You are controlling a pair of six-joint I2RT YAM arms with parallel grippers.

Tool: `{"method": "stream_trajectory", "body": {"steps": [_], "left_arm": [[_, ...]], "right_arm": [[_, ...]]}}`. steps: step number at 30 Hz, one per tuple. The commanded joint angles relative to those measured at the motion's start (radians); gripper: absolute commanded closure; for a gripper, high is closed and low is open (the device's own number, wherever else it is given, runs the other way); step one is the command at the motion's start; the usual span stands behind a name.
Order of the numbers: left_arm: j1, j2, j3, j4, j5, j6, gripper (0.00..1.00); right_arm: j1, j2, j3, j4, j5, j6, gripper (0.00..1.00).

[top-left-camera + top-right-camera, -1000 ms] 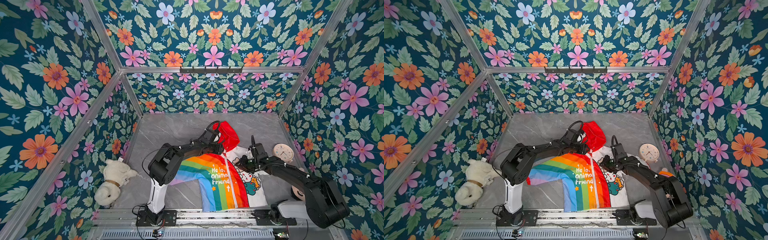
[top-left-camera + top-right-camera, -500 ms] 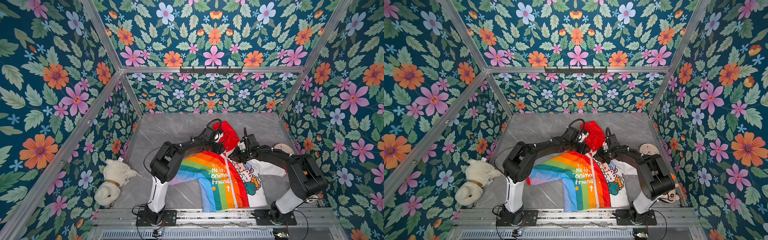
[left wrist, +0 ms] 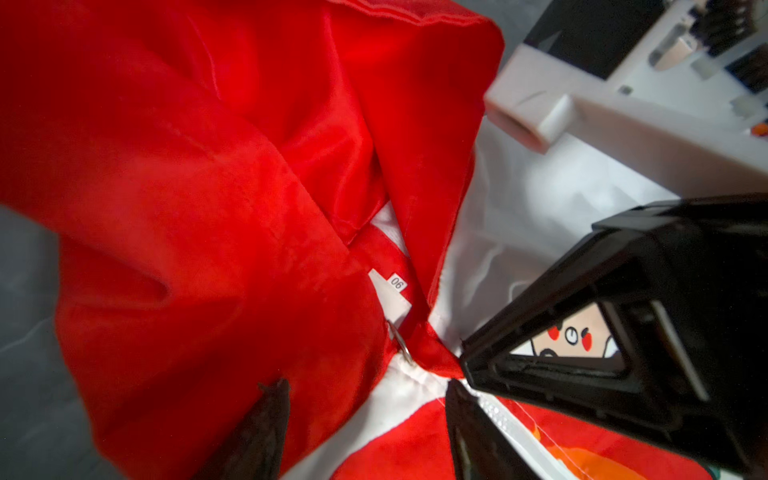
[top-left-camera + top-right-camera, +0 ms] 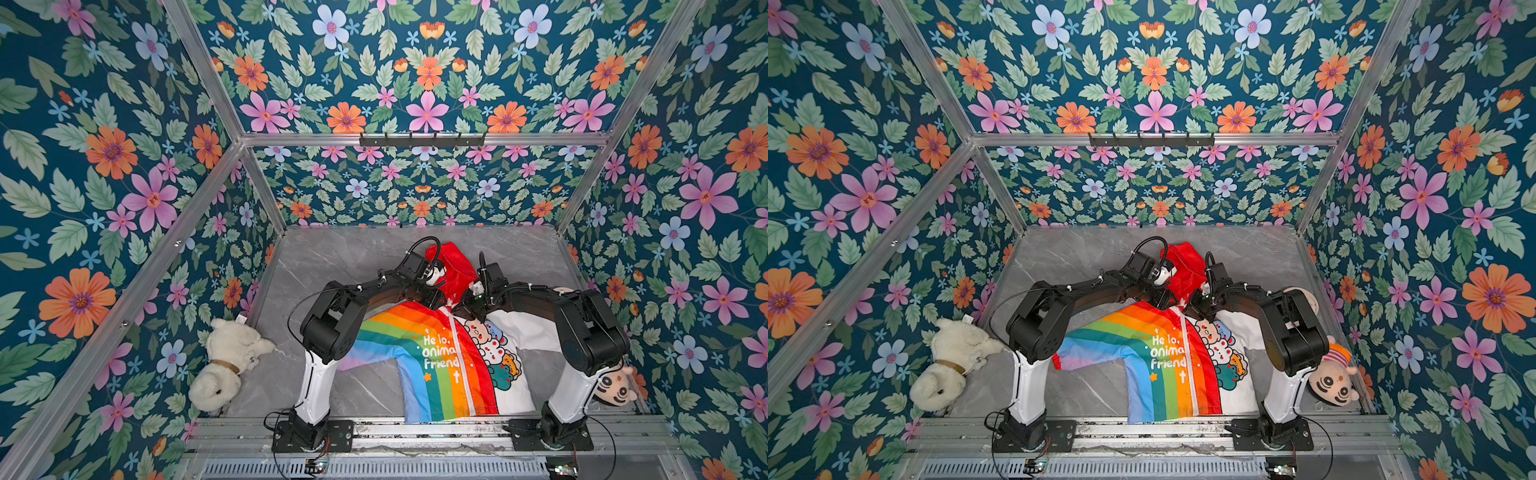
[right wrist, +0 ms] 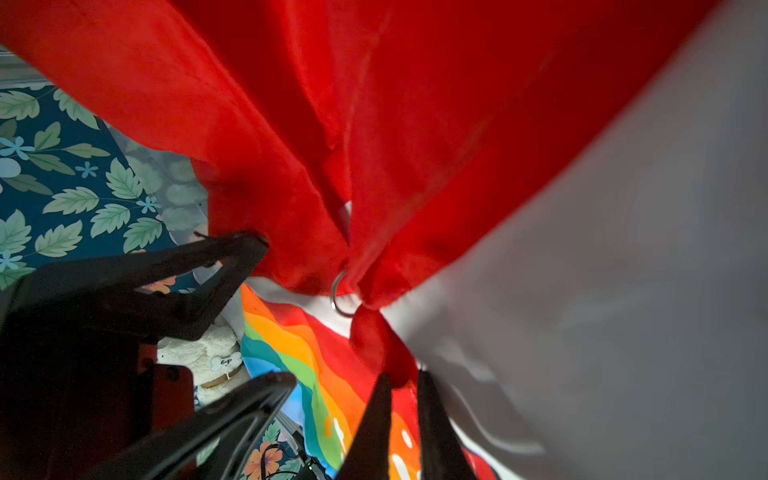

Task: Unzip the jacket
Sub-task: Flatten out the jacket at the center of the board.

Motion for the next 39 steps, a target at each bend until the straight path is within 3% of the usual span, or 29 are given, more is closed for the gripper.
{"method": "stream_trajectory", "body": {"steps": [1, 12, 17, 21, 29, 39], "left_arm": [[0.001, 0.010, -0.004, -0.005, 0.016, 0.044, 0.38], [0.001, 0.053, -0.012, -0.006, 0.066, 0.063, 0.41], [0.001, 0.066, -0.011, -0.010, 0.078, 0.065, 0.48], [0.001, 0.062, -0.021, -0.006, 0.080, 0.063, 0.59], [0.016, 0.019, -0.062, 0.008, 0.084, 0.060, 0.57], [0.022, 0.025, -0.071, 0.048, 0.164, 0.024, 0.54]], "right_arm": [[-0.003, 0.009, -0.002, -0.010, -0.001, 0.026, 0.86], [-0.011, 0.066, 0.002, 0.003, -0.010, 0.039, 0.87], [-0.011, 0.070, 0.001, -0.003, -0.004, 0.038, 0.87], [-0.011, 0.065, 0.004, -0.023, 0.015, 0.029, 0.87], [-0.016, 0.018, -0.018, -0.095, 0.124, 0.016, 0.87], [-0.017, 0.033, -0.011, -0.087, 0.086, -0.007, 0.87]]}}
